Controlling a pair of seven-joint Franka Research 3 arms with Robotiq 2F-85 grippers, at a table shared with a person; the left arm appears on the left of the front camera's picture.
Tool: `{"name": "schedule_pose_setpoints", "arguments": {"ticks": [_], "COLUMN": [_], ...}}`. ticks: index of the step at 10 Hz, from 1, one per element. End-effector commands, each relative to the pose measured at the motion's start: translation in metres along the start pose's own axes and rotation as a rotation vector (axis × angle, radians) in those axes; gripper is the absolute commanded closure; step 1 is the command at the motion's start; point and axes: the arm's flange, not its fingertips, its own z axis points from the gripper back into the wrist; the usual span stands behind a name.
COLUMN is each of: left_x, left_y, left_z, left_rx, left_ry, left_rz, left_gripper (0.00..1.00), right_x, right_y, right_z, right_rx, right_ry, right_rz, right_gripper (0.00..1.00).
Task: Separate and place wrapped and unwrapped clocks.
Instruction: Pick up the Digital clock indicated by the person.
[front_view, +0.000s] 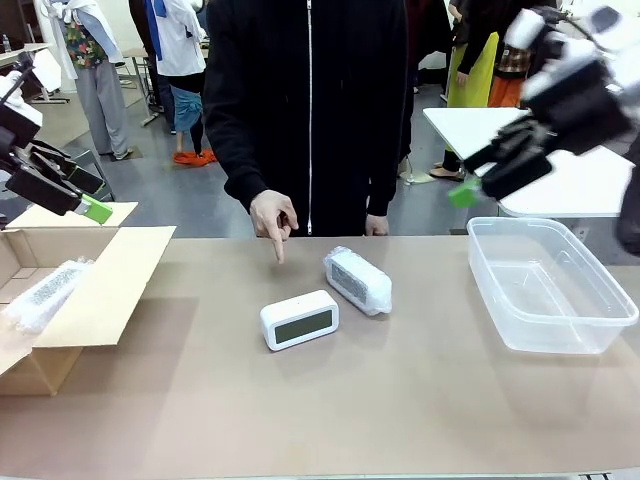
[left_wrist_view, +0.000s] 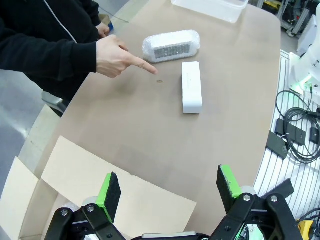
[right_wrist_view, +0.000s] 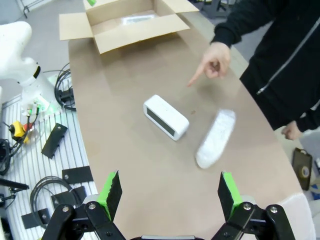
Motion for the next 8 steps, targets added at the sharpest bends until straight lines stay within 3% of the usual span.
{"name": "schedule_pose_setpoints", "arguments": {"ticks": [1,3,5,6,7,8], "left_x": [0.003,0.003,0.003,0.003,0.003,0.003], "left_y": [0.0,0.0,0.0,0.0,0.0,0.0], "left_z": [-0.002,-0.002,-0.002,-0.002,-0.002,-0.002], "left_rx": [-0.006,-0.006,-0.006,-0.006,-0.006,-0.006], "left_ry": [-0.013,-0.013,-0.013,-0.013,-0.013,-0.013], "left_rz": [0.001,0.001,0.001,0.001,0.001,0.001], "left_gripper": [0.0,0.0,0.0,0.0,0.0,0.0], "right_x": [0.076,0.114,0.11,0.097,0.085,0.095], "right_y": [-0.003,-0.006,-0.016,-0.018,-0.013,-0.015], "right_z": [-0.046,-0.107,-0.165,-0.19,-0.197,-0.186], "right_rx": [-0.015,-0.033,0.018,0.041,0.062,0.023], "right_ry": [0.213,0.417,0.583,0.604,0.426,0.558], "right_rz": [-0.013,0.041,0.136,0.17,0.191,0.119], "right_gripper": [0.0,0.0,0.0,0.0,0.0,0.0]}}
